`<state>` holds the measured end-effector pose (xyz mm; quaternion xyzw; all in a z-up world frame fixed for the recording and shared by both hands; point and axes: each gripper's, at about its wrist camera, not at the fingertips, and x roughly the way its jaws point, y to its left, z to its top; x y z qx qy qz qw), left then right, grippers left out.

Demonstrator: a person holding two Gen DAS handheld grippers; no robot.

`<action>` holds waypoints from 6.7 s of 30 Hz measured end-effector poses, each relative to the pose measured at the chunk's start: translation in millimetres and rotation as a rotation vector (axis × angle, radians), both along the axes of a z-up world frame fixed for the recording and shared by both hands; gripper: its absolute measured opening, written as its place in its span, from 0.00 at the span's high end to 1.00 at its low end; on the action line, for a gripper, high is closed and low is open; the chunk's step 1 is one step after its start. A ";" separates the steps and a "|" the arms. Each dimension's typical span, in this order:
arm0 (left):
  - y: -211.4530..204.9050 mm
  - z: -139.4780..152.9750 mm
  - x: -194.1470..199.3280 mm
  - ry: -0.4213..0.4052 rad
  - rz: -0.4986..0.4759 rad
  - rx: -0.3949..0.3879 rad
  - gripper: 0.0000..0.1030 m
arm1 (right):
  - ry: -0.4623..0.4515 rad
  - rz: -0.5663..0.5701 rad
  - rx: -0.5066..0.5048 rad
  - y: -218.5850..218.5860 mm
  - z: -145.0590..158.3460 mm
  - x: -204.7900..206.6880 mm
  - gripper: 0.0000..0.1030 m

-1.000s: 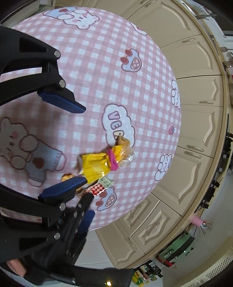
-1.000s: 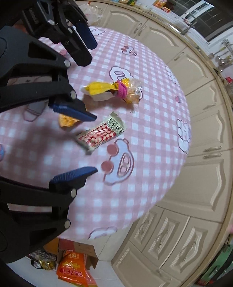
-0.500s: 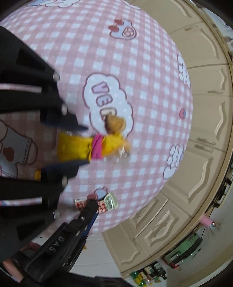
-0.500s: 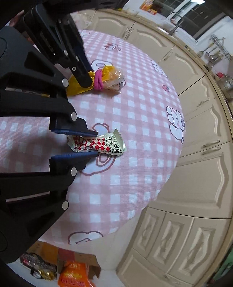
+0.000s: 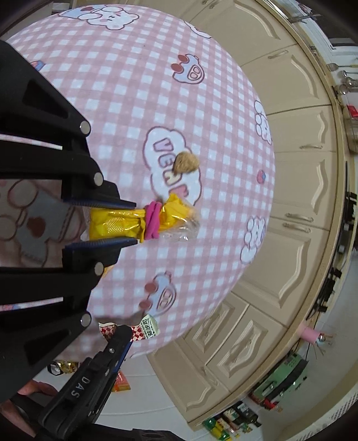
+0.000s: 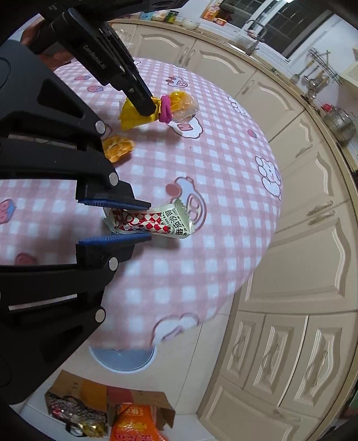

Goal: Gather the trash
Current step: 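Carry both items over the blue bin and release them, then return to the table and grasp the orange round snack with the right tool, then grasp the small brown nut piece with the left tool while the right holds the snack, then carry both items over the blue bin and open both tools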

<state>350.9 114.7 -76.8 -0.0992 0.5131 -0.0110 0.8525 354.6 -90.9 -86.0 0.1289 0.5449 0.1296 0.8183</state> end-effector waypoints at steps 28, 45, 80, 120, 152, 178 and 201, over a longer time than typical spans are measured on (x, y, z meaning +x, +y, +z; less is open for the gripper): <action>-241.3 16.0 -70.9 -0.032 -0.451 -0.005 0.81 | 0.048 -0.414 -0.012 -224.4 -17.3 -113.5 0.83; -328.3 -14.9 -73.4 0.016 -0.597 0.073 0.55 | 0.165 -0.592 0.029 -305.9 -76.8 -161.3 0.83; -230.1 0.3 -71.1 -0.023 -0.438 0.060 0.50 | 0.020 -0.404 -0.078 -212.2 -18.0 -114.9 0.17; 77.4 0.0 -64.6 0.001 0.106 0.016 0.40 | -0.020 0.155 -0.216 90.8 -8.2 -28.5 0.32; 48.2 -26.2 57.2 0.050 0.075 0.061 0.79 | -0.092 -0.067 -0.057 -29.3 21.3 34.5 0.66; -296.4 -10.6 -25.2 0.041 -0.535 0.098 0.79 | -0.056 -0.521 -0.066 -280.8 -0.6 -110.7 0.66; -342.6 -59.6 2.7 0.139 -0.533 0.190 0.48 | 0.130 -0.491 -0.053 -289.7 -85.4 -102.3 0.66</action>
